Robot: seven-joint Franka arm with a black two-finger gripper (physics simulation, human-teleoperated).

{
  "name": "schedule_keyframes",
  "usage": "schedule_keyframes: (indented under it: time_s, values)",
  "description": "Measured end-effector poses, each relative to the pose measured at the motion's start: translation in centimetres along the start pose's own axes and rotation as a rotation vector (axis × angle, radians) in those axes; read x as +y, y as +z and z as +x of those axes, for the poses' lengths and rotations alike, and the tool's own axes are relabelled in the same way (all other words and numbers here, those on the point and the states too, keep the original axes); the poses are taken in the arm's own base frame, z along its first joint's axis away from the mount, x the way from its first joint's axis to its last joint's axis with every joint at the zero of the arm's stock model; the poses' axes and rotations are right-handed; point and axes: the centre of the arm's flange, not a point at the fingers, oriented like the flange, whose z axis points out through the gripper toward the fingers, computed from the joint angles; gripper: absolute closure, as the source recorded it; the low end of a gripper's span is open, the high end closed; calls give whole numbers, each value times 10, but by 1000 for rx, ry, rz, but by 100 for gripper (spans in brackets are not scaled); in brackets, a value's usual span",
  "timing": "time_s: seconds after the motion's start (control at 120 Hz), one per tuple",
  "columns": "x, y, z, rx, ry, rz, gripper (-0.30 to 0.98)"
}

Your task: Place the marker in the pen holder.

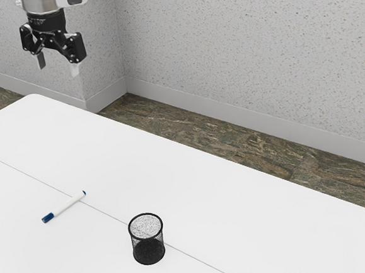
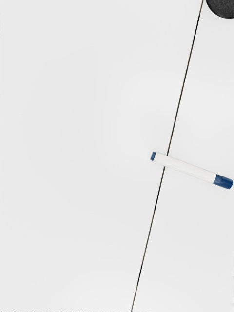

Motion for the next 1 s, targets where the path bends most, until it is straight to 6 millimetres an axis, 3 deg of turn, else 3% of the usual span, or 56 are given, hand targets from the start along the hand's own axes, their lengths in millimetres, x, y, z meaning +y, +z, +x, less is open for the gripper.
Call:
schedule_keyframes:
  time_s: [0.225, 0.392, 0.6, 0.733, 0.883, 1.0]
  values:
    - [-6, 13, -5, -24, -40, 5, 0]
    - [0, 114, -23, -237, -40, 35, 0]
    - [14, 245, -66, -446, -7, 59, 0]
    - [18, 297, -87, -469, 9, 57, 0]
    - [24, 349, -80, -465, 31, 53, 1]
    - [26, 372, -71, -437, 44, 34, 2]
